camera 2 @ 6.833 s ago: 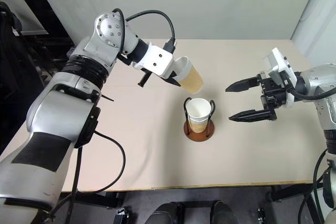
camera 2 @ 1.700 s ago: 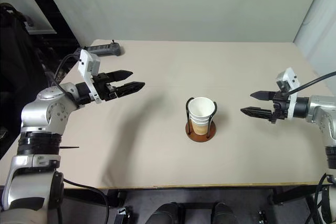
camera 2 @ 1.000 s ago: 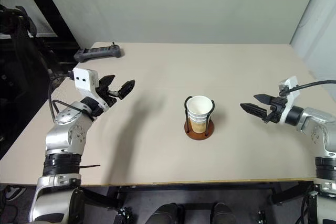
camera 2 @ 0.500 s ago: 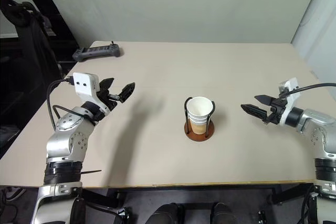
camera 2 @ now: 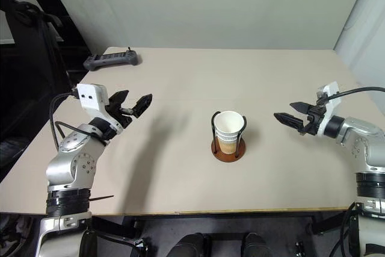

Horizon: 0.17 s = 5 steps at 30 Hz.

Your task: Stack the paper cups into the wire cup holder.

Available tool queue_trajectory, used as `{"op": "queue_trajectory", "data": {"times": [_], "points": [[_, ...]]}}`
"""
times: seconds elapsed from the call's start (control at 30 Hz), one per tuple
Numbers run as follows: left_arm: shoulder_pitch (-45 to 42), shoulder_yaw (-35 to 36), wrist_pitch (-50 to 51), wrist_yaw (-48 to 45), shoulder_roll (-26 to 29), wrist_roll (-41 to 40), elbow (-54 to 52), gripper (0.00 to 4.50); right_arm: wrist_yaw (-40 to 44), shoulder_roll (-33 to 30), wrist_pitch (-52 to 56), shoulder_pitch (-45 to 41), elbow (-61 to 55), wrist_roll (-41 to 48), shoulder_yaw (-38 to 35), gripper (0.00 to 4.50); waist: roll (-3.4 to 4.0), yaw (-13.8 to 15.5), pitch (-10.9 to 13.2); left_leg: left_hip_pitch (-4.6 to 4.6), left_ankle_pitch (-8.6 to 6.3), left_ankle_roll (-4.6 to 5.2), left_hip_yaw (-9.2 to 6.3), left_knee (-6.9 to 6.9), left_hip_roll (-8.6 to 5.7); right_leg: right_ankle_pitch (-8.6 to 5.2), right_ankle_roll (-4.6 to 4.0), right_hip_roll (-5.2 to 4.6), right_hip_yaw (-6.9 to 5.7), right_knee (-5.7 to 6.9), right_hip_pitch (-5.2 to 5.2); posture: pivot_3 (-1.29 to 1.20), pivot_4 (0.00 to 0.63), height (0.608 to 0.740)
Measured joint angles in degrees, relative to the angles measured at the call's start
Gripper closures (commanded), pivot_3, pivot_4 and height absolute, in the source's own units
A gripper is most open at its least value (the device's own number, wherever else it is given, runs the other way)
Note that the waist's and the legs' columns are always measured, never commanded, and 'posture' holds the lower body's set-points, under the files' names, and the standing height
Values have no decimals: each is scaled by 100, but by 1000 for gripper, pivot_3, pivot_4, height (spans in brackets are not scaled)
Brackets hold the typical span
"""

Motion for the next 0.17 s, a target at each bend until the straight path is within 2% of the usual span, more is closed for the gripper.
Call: {"op": "queue_trajectory", "data": {"times": [0.17], "points": [[26, -2, 33, 13, -77, -27, -28, 40, -127, 71, 80, 11, 29, -111, 77, 0, 0, -2, 0, 1, 0, -1, 0, -5, 0, 0, -1, 0, 0, -2, -1, 0, 150, 740]]}}
